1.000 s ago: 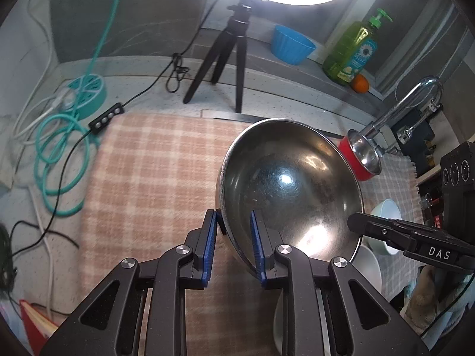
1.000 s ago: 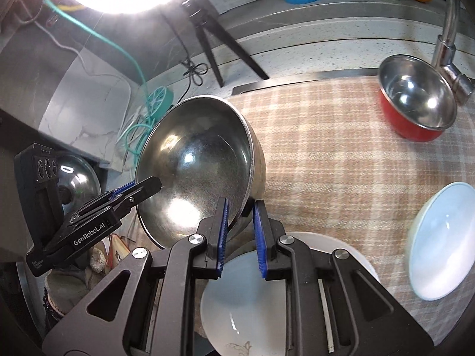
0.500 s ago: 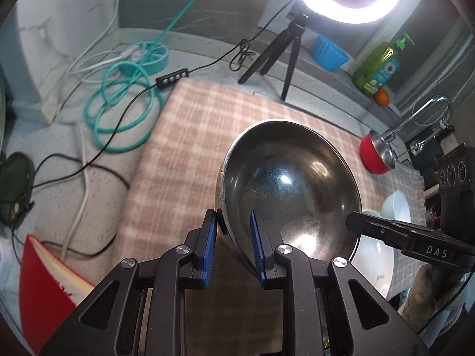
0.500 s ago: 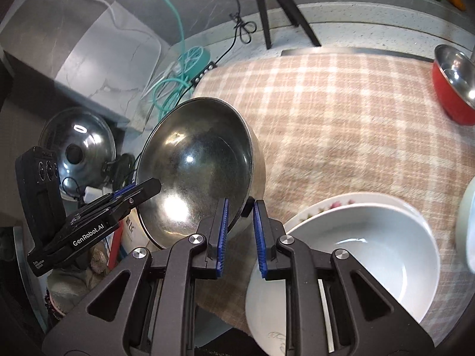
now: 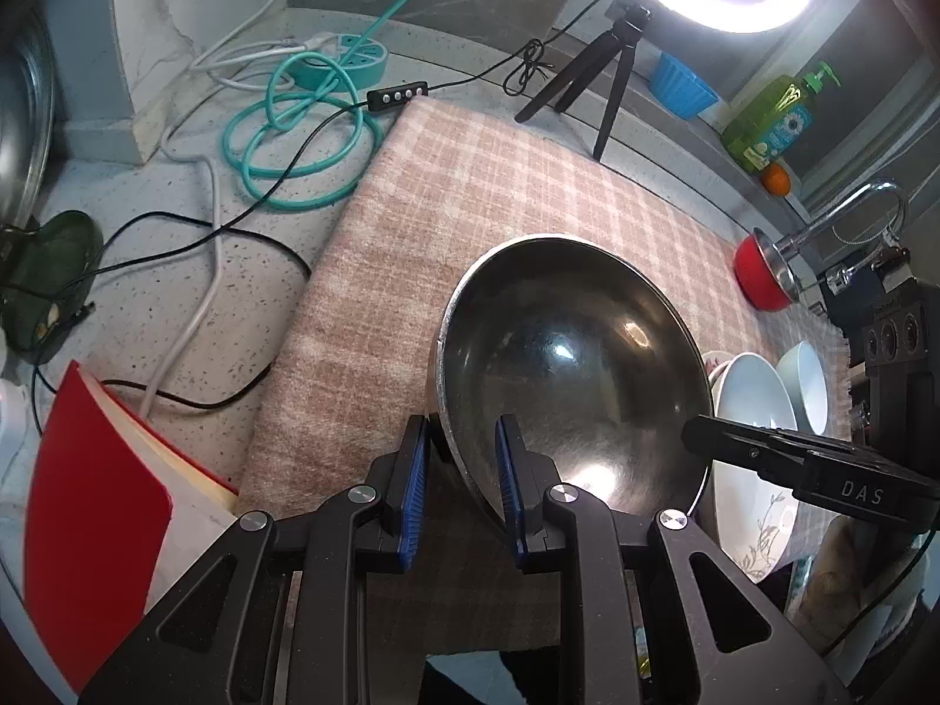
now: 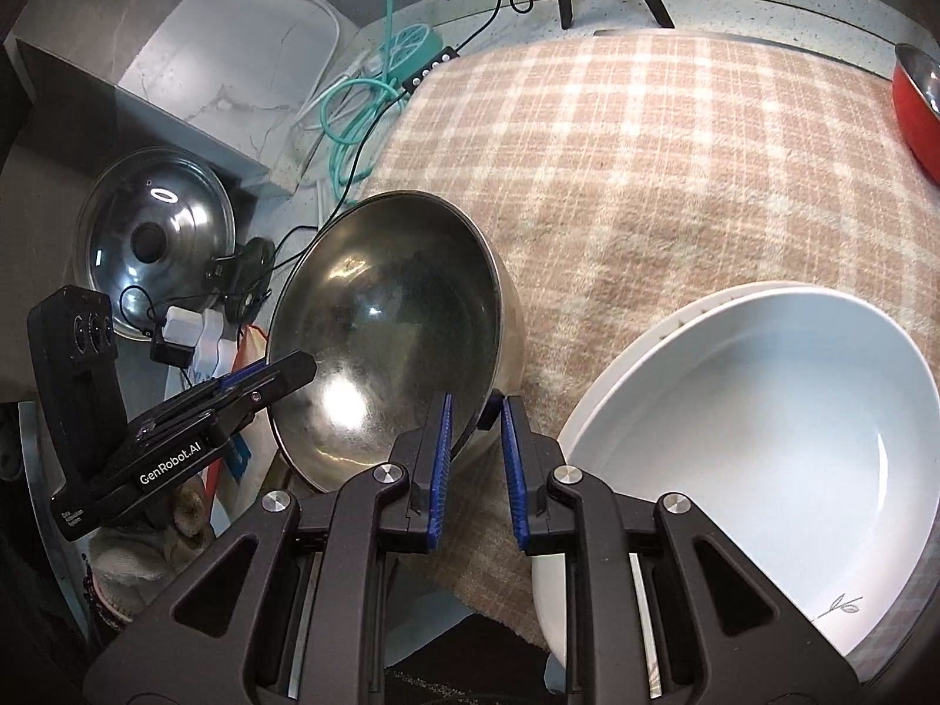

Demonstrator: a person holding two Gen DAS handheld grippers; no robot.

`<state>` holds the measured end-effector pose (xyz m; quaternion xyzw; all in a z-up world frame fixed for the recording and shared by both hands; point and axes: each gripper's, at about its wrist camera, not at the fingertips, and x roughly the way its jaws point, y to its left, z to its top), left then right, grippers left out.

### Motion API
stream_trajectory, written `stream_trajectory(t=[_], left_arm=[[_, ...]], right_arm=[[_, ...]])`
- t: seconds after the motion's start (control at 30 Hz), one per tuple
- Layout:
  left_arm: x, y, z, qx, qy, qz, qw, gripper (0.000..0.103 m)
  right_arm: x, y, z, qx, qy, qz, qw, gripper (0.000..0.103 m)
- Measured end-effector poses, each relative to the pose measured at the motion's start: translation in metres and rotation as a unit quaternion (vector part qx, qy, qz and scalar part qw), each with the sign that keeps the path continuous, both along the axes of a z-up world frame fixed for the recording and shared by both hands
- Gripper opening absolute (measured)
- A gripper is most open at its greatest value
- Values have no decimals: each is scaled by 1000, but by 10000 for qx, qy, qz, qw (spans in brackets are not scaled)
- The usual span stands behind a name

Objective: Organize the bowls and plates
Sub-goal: 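Carry the steel bowl and lower it onto the cloth beside the plates, then open both grippers to release the large steel bowl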

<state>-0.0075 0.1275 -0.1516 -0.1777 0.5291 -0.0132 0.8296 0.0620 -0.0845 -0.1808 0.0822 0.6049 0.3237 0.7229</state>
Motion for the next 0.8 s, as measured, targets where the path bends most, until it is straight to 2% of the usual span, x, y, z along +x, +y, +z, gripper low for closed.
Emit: stream_trajectory(t=[0.37,0.43,0.5,0.53,0.57,0.63,0.7,0.8], left_arm=[[-6,1,-3,64,47,-19,10000,21],[-7,2,-2,78,46,15,10000,21],[-7,4,-1,95,43,49,9999,25],[-7,6,0,111,57,71,9999,34],[-8,7,1,120,62,97,9999,38],[-10,10,6,148,2,161,9998,39],[-11,13,12,150,-73,215,9996,39],[-12,14,22,186,-218,247,9993,42]], right_arm=[[-11,6,1,-135,-196,178,9996,20],[-13,5,5,-159,-293,192,9993,27],[-14,3,10,-203,-424,178,9987,49],[-13,3,12,-201,-484,167,9985,52],[-14,1,16,-185,-550,142,9982,55],[-13,-3,23,-161,-679,76,9975,59],[-13,-8,31,-145,-831,-14,9964,69],[-14,-18,45,-64,-1094,-160,9939,74]])
